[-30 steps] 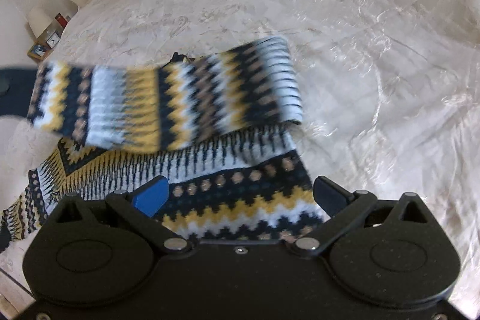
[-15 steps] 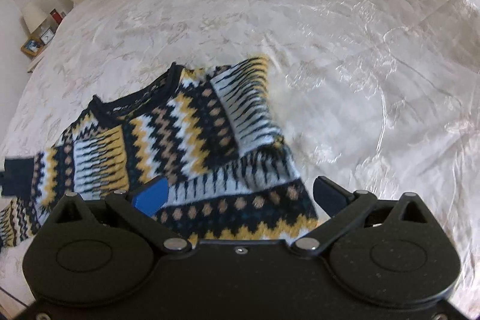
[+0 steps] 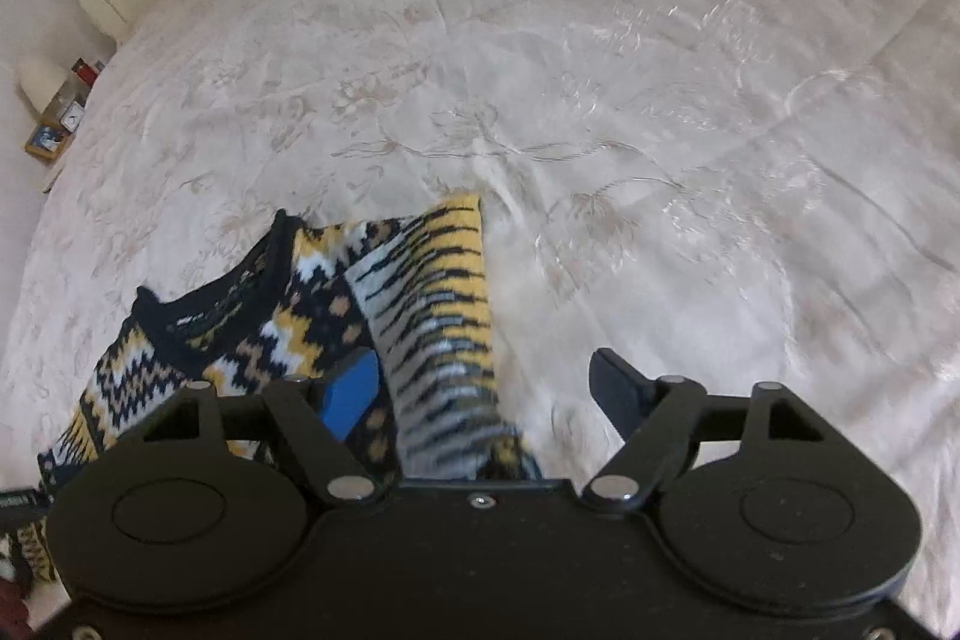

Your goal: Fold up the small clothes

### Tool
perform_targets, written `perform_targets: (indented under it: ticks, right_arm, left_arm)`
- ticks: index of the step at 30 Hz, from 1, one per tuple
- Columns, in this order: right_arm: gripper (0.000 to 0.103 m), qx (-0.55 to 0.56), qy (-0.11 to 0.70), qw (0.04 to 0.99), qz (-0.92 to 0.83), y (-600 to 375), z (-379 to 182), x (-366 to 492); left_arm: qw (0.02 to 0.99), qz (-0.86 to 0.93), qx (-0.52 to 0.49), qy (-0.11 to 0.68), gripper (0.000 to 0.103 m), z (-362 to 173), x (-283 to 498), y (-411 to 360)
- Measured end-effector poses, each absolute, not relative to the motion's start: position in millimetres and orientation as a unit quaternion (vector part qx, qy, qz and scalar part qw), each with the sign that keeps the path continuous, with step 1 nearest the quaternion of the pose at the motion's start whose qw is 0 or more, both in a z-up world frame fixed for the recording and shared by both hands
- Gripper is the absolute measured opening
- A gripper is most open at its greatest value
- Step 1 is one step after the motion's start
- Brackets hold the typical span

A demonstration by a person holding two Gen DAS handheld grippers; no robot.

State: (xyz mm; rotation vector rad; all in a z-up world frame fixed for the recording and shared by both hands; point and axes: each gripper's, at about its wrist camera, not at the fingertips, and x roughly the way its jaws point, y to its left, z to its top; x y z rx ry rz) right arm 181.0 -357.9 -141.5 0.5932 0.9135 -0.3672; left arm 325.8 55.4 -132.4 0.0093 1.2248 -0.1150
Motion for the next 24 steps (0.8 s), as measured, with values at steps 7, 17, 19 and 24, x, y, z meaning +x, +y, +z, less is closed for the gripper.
perform_targets:
  ticks: [7,17,19,24]
  right_arm:
    - [0.067,0.200,0.502,0.818,-0.197,-365,-185,199]
    - [0.069,0.210,0.473,0.837,-0.177,-367,-170,203]
    - [0.069,0.218,0.461,0.845,-0.162,-369,-166,209]
    - [0.066,0.220,0.471,0.841,-0.151,-376,-173,247]
  left_arm:
    - [0.808,-0.039,-0.002,0.588,0.016,-149,332,60]
    - [0.821,-0.048,-0.028,0.568,0.025,-157,325,65]
    - [0.827,-0.048,-0.032,0.560,0.026,-156,321,65]
    - [0.833,-0.048,-0.039,0.550,0.032,-153,312,66]
